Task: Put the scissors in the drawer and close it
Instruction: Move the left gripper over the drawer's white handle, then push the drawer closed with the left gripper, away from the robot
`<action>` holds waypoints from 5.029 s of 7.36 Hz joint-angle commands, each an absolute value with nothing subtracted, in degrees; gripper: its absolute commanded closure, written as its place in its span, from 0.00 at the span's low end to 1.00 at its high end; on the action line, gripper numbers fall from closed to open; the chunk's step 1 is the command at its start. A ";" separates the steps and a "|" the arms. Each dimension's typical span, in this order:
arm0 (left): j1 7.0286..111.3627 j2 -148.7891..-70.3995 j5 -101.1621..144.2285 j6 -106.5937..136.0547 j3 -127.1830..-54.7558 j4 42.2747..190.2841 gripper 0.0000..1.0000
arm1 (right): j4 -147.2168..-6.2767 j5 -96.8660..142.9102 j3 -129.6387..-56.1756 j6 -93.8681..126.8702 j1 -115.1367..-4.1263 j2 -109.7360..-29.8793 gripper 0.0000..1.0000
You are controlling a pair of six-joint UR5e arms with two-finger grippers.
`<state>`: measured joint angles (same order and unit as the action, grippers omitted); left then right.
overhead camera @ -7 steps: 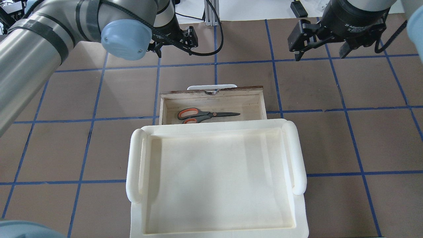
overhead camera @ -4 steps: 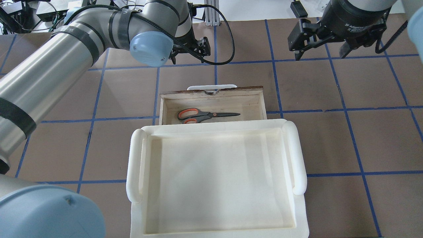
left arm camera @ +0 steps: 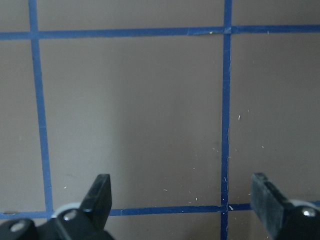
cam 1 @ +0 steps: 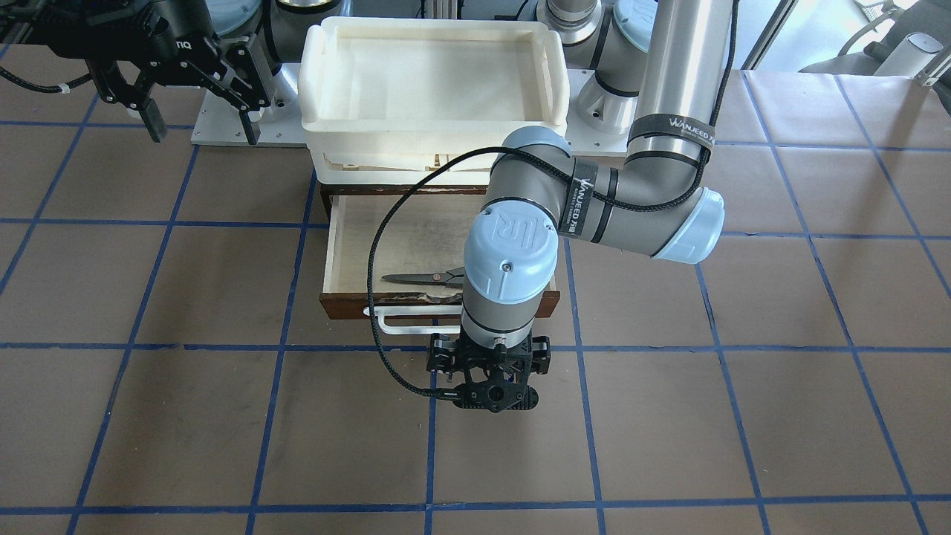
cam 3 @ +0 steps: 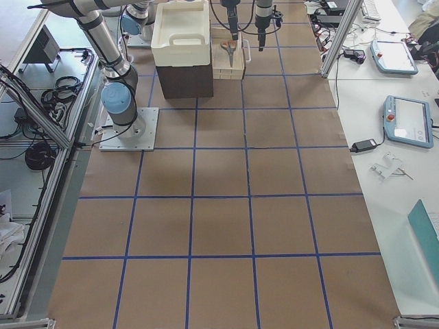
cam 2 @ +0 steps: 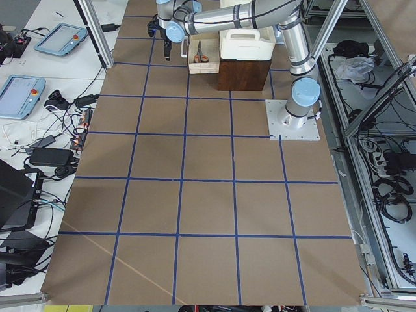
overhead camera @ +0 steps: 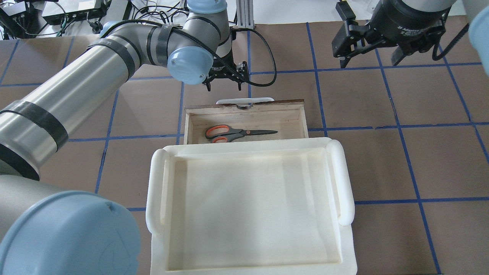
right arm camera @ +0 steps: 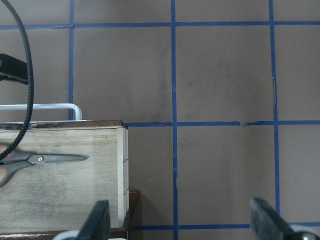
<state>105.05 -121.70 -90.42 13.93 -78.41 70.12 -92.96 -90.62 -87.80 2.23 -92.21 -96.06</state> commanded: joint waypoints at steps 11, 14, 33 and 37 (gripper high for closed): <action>105.12 -121.56 -86.66 23.99 -78.40 79.97 0.00 | -92.99 -90.35 -87.80 1.67 -92.29 -95.98 0.00; 105.20 -120.50 -86.22 25.13 -78.40 82.61 0.00 | -92.99 -90.26 -87.89 1.67 -92.29 -95.98 0.00; 105.47 -118.47 -85.43 28.65 -79.28 96.68 0.00 | -92.90 -90.35 -87.98 1.67 -92.29 -95.98 0.00; 105.73 -118.13 -85.61 29.61 -79.45 100.98 0.00 | -92.81 -90.44 -87.98 1.67 -92.29 -95.98 0.00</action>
<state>105.68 -118.34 -85.67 28.97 -79.44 99.42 -92.89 -90.44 -87.98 1.67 -92.28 -95.98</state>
